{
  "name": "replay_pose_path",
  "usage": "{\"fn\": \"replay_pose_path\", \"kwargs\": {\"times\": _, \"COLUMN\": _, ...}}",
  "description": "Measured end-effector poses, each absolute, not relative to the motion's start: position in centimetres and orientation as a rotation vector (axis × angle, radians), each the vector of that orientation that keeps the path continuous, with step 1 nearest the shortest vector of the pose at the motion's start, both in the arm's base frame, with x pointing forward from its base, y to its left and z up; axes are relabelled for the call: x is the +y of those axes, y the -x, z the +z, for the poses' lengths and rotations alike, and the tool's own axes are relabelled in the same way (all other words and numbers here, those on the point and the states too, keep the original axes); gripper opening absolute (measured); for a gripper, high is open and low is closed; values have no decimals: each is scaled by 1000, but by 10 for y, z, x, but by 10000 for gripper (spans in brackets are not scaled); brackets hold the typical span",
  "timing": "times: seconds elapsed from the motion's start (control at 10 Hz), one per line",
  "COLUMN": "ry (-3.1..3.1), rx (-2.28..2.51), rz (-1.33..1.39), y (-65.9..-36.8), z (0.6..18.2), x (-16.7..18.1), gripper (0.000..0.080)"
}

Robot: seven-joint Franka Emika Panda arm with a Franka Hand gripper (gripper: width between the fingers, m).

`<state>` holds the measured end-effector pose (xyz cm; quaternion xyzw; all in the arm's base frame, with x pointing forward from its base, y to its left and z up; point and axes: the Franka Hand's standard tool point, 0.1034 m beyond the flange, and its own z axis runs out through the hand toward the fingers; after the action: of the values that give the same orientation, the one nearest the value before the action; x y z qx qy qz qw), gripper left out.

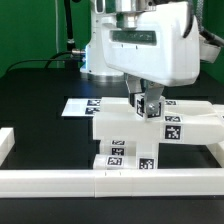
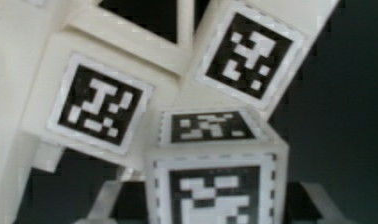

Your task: Assemble chair

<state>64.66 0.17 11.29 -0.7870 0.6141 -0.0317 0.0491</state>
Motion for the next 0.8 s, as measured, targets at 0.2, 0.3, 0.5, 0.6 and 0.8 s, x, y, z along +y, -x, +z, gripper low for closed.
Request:
{"fn": "replay_pose_path", "kwargs": {"times": 0.2, "ry": 2452, "rx": 1804, "rz": -100, "y": -646, "z": 112, "x": 2, "gripper": 360}}
{"fn": "replay_pose_path", "kwargs": {"times": 0.3, "ry": 2504, "rx": 1739, "rz": -97, "y": -646, "z": 113, "x": 4, "gripper": 496}}
{"fn": "replay_pose_path", "kwargs": {"times": 0.5, "ry": 2625, "rx": 1566, "rz": -80, "y": -646, "z": 114, "x": 9, "gripper": 613}}
{"fn": "replay_pose_path", "kwargs": {"times": 0.6, "ry": 2696, "rx": 1446, "rz": -85, "y": -646, "z": 114, "x": 9, "gripper": 642}}
{"fn": "replay_pose_path", "kwargs": {"times": 0.8, "ry": 2831, "rx": 1181, "rz": -96, "y": -646, "z": 113, "x": 8, "gripper": 648}}
